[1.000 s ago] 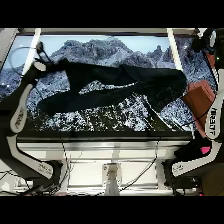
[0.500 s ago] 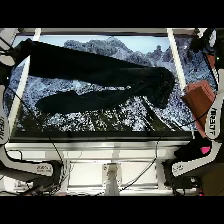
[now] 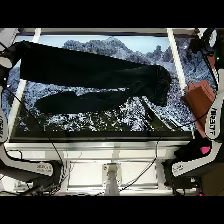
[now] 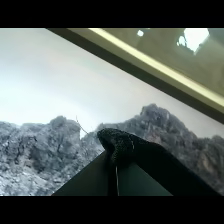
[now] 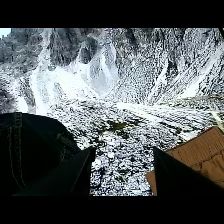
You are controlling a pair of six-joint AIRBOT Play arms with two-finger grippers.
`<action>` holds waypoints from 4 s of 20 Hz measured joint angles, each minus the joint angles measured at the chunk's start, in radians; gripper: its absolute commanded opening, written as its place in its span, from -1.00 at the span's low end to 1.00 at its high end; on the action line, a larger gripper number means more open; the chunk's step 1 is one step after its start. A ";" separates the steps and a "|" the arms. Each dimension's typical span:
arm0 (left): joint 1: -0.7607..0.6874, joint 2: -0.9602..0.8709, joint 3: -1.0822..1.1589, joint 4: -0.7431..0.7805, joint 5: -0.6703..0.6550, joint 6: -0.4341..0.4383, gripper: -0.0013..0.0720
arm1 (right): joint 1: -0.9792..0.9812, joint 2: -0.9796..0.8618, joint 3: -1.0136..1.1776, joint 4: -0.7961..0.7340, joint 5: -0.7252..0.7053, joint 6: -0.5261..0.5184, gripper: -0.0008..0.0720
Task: Fold the clothes and pants, and hang the long-sleeved shirts on hangers.
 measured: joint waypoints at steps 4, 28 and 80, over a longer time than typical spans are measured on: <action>0.001 -0.050 0.000 0.008 0.111 0.000 -0.91 | 0.000 0.000 0.000 0.005 0.027 -0.014 0.21; 0.122 0.174 -0.001 0.021 -0.425 0.085 0.94 | -0.180 -0.005 -0.331 0.468 0.352 -0.475 0.09; -0.016 0.271 -0.600 0.248 -0.816 0.979 -0.01 | -0.142 -0.006 -0.720 0.884 0.015 -0.786 0.53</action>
